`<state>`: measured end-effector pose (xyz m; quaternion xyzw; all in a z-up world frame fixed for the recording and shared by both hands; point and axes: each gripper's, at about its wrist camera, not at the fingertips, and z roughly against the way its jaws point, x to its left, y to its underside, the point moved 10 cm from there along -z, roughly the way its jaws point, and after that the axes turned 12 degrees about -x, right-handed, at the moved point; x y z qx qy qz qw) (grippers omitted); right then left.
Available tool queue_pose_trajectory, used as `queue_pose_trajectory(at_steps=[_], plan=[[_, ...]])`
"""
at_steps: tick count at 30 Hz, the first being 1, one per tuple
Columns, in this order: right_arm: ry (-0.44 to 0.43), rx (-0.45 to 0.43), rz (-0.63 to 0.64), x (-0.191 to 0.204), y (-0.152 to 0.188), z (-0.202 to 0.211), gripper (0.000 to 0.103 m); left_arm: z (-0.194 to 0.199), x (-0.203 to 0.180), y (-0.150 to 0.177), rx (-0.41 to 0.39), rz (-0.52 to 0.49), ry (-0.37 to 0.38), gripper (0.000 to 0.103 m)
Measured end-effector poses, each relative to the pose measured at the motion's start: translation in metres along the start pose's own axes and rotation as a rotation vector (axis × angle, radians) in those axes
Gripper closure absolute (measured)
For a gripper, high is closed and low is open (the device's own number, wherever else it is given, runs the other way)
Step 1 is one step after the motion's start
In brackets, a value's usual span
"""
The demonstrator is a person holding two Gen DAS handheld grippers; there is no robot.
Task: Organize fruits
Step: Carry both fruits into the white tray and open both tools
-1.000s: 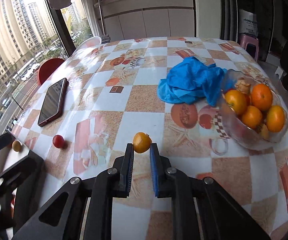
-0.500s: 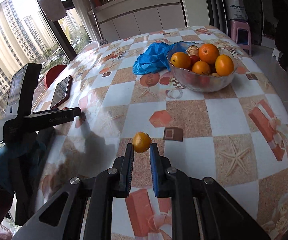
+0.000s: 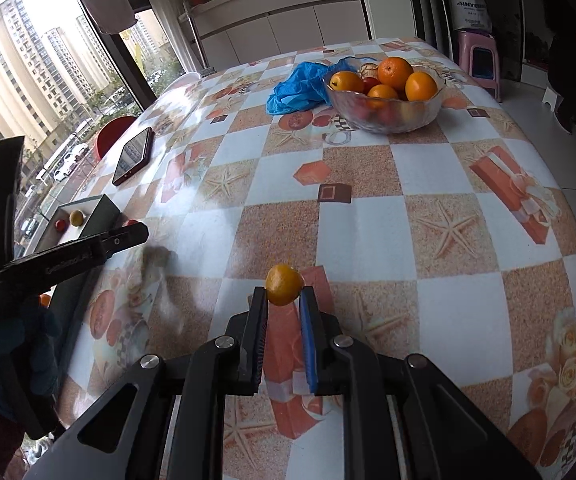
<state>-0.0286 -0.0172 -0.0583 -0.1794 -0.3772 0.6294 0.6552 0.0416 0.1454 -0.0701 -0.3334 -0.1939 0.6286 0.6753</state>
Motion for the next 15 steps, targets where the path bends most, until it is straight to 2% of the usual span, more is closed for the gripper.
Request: queue_pose_trajectory(at_steps=[6, 15], plan=[[0.001, 0.009, 0.003, 0.007, 0.015, 0.011, 0.086, 0.034, -0.009, 0.021, -0.028, -0.074, -0.040, 0.081], [0.005, -0.003, 0.020, 0.021, 0.018, 0.033, 0.086, 0.071, -0.013, 0.026, -0.077, -0.121, -0.060, 0.081]])
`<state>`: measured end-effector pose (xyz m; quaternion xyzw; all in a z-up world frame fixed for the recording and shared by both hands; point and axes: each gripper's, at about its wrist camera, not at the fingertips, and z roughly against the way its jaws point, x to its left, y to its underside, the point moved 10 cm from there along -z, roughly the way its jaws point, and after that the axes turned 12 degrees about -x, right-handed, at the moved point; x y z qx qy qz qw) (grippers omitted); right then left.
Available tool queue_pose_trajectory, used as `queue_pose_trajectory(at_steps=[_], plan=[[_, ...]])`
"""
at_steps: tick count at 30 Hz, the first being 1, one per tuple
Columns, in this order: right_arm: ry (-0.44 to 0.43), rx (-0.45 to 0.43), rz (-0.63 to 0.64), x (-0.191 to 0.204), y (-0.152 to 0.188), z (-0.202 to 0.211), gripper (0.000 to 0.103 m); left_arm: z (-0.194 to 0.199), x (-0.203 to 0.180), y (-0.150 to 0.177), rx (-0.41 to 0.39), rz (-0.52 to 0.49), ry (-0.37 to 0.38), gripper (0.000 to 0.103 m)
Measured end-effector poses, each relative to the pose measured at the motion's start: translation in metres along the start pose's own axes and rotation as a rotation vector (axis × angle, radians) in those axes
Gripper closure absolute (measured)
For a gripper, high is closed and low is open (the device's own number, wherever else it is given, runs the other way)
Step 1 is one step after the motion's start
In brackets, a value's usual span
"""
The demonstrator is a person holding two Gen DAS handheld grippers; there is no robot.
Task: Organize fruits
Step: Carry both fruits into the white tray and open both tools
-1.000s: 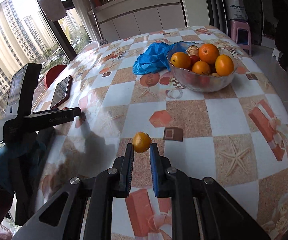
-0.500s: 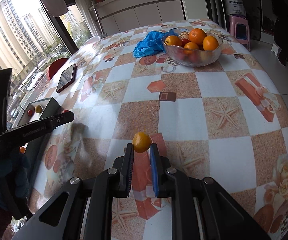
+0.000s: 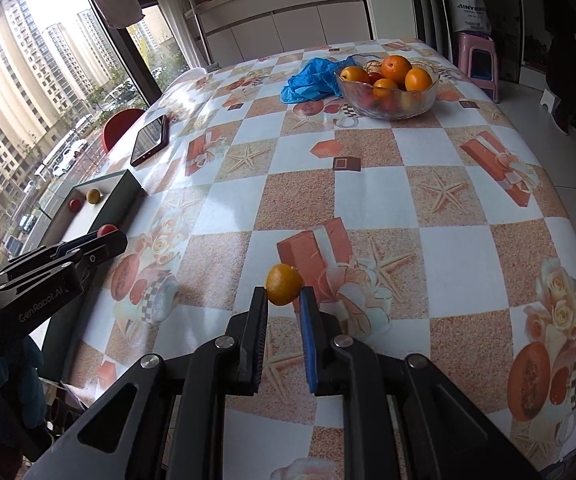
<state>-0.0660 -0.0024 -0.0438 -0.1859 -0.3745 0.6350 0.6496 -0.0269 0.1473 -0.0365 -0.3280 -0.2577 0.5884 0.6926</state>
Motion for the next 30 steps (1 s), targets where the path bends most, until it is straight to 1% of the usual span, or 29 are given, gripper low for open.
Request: queue_pose_trajectory(at_steps=[6, 12, 17, 23, 27, 30], plan=[[-0.011, -0.005, 0.034, 0.021, -0.004, 0.008, 0.086, 0.020, 0.009, -0.002, -0.034, 0.008, -0.001, 0.081], [-0.046, 0.001, 0.093, 0.059, -0.006, 0.006, 0.086, 0.039, 0.034, -0.001, -0.070, 0.029, -0.027, 0.081], [-0.103, 0.017, 0.159, 0.108, -0.008, -0.005, 0.086, 0.055, 0.075, 0.004, -0.094, 0.078, -0.076, 0.081], [-0.190, 0.044, 0.230, 0.177, -0.006, -0.019, 0.086, 0.070, 0.141, 0.019, -0.107, 0.157, -0.165, 0.081], [-0.232, 0.071, 0.274, 0.216, 0.004, -0.029, 0.086, 0.072, 0.182, 0.036, -0.098, 0.231, -0.213, 0.081], [-0.257, 0.100, 0.302, 0.239, 0.016, -0.036, 0.086, 0.069, 0.202, 0.047, -0.087, 0.275, -0.236, 0.081]])
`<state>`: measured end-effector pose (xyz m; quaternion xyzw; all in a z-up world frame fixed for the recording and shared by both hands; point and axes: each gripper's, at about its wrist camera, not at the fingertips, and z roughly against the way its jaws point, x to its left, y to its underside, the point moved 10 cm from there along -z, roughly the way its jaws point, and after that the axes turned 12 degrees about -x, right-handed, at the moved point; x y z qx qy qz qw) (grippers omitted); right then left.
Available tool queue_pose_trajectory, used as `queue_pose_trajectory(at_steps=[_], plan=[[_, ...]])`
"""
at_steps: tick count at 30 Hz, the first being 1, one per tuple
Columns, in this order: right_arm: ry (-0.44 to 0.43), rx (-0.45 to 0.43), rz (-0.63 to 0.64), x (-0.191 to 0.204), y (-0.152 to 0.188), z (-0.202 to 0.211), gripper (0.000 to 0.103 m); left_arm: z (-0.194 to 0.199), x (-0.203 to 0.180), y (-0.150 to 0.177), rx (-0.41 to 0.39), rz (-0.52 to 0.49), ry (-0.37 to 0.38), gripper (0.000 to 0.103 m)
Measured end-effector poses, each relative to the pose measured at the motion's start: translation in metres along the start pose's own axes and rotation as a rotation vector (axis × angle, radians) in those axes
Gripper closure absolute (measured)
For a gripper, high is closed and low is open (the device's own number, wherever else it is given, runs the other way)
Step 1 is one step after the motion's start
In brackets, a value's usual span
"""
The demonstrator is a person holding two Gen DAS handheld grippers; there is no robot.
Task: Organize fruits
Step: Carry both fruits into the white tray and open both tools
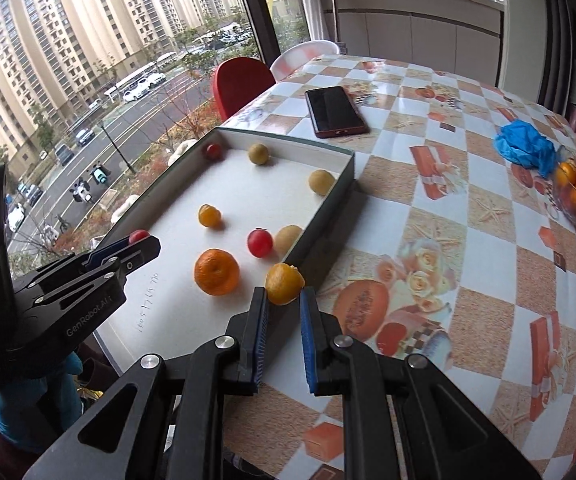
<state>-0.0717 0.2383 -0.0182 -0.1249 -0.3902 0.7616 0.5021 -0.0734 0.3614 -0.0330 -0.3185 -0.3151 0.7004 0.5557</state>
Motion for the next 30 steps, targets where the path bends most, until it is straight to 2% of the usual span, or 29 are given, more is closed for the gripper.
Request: queue_pose_trajectory(at_steps=[8, 18, 30], plan=[[-0.034, 0.071, 0.073, 0.036, 0.015, -0.028, 0.086, -0.018, 0.022, 0.016, 0.025, 0.035, -0.023, 0.081], [0.001, 0.128, 0.139, 0.037, 0.028, -0.043, 0.086, -0.030, 0.020, 0.026, 0.054, 0.045, -0.002, 0.081], [-0.004, 0.127, 0.131, 0.041, 0.009, -0.053, 0.086, -0.033, 0.021, 0.025, 0.058, 0.047, 0.018, 0.081]])
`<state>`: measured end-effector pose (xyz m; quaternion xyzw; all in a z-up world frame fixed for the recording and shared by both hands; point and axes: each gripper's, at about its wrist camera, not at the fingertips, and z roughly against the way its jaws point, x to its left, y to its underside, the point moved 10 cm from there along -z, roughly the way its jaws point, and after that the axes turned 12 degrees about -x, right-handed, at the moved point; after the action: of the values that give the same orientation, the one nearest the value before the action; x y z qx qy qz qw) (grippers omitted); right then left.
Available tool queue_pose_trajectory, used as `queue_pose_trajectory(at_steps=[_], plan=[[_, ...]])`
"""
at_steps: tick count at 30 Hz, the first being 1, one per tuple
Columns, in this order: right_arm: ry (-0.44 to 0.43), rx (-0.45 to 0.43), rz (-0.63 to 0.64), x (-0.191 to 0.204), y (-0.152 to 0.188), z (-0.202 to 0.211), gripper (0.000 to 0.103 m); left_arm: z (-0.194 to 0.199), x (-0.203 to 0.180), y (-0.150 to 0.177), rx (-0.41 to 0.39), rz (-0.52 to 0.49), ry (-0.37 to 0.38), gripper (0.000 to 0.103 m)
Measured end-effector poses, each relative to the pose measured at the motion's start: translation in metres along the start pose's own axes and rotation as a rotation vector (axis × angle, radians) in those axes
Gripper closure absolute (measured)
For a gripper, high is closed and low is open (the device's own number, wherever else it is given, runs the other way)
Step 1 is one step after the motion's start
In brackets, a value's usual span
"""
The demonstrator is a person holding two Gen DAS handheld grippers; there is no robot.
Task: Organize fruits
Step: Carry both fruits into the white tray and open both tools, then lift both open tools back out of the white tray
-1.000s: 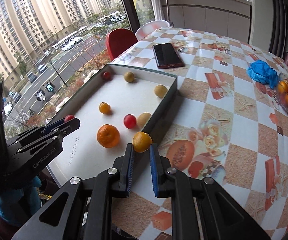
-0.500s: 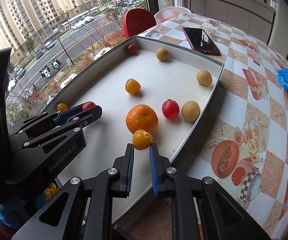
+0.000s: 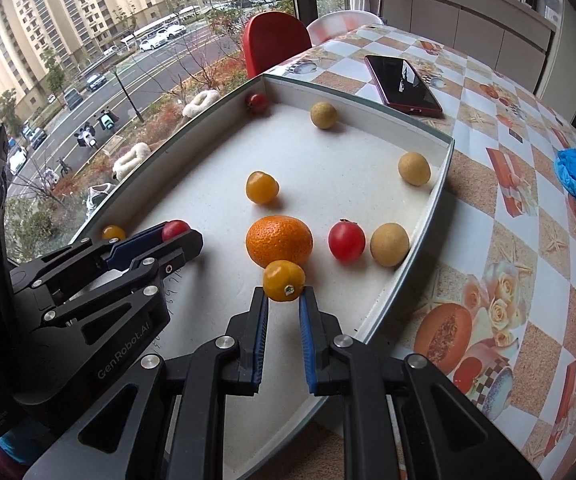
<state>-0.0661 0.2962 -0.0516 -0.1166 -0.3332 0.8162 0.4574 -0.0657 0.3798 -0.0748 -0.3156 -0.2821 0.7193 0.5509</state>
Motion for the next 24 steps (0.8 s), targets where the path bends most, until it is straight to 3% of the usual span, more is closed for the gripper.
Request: queue_pose_trajectory(at_steps=[7, 9, 10, 12, 14, 16, 18, 20, 22, 24], plan=[[0.008, 0.032, 0.003, -0.002, -0.004, -0.005, 0.085, 0.000, -0.001, 0.000, 0.004, -0.012, 0.010, 0.081], [0.019, 0.019, -0.007, -0.006, -0.008, -0.001, 0.067, 0.000, -0.003, 0.001, 0.007, -0.027, 0.007, 0.079], [0.046, 0.009, -0.008, -0.010, -0.011, 0.002, 0.060, 0.000, -0.004, 0.001, 0.008, -0.037, 0.004, 0.073], [0.056, -0.005, -0.023, -0.018, -0.014, 0.008, 0.043, 0.003, 0.004, 0.000, -0.003, -0.042, -0.050, 0.035], [0.062, -0.020, -0.042, -0.024, -0.018, 0.013, 0.018, 0.007, 0.012, -0.002, -0.023, -0.016, -0.064, 0.021], [0.072, -0.033, -0.048, -0.029, -0.021, 0.020, 0.018, 0.010, 0.010, -0.002, -0.013, 0.010, -0.019, 0.018], [0.093, -0.036, -0.046, -0.033, -0.023, 0.025, 0.016, 0.015, 0.008, -0.004, -0.024, 0.002, -0.025, 0.016], [0.116, -0.037, -0.045, -0.038, -0.025, 0.030, 0.010, 0.019, 0.003, -0.007, -0.042, -0.021, -0.035, 0.000], [0.130, -0.036, -0.054, -0.042, -0.026, 0.033, 0.002, 0.024, -0.004, -0.008, -0.037, -0.044, -0.023, 0.000], [0.134, -0.032, -0.068, -0.045, -0.024, 0.036, 0.000, 0.027, -0.010, -0.006, -0.022, -0.063, -0.013, 0.000]])
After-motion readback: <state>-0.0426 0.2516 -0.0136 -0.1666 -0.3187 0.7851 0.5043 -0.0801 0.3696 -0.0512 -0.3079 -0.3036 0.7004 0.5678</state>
